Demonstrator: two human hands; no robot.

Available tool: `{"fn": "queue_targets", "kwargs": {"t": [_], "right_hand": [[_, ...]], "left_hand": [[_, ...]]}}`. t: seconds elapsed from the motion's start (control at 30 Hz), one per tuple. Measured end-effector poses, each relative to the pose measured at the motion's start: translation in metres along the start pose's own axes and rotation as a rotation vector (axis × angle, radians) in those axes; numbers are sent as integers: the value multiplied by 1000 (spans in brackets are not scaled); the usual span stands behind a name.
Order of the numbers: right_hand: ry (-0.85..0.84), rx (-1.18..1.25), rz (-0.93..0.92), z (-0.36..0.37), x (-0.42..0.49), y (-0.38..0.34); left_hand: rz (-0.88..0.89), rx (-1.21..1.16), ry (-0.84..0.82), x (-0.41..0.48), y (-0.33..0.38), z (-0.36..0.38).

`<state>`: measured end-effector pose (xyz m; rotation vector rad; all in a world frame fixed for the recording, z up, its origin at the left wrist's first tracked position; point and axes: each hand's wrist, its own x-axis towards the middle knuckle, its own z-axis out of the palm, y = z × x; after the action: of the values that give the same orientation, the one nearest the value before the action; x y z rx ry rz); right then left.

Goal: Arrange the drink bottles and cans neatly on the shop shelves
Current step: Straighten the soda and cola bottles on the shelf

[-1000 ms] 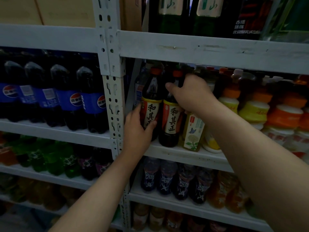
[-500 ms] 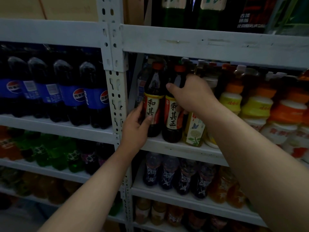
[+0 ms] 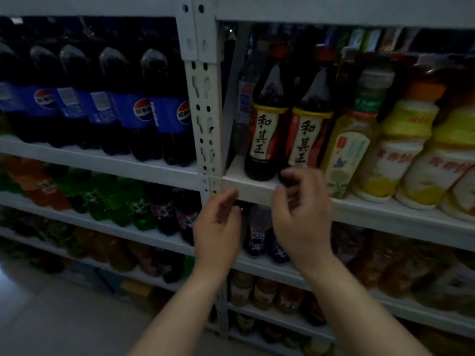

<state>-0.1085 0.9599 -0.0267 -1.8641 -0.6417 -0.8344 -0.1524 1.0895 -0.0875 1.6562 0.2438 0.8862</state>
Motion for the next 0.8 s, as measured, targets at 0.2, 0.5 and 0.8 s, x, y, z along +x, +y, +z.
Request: {"fn": "queue_targets", "kwargs": {"t": [0.2, 0.5, 0.8], "right_hand": [[-539, 87, 357, 65, -60, 30], [-1099, 244, 647, 158, -102, 16], [-565, 167, 838, 257, -111, 4]], "left_hand": [[-569, -160, 397, -8, -58, -83], [-680, 73, 307, 15, -87, -146], [-505, 348, -57, 89, -135, -154]]}}
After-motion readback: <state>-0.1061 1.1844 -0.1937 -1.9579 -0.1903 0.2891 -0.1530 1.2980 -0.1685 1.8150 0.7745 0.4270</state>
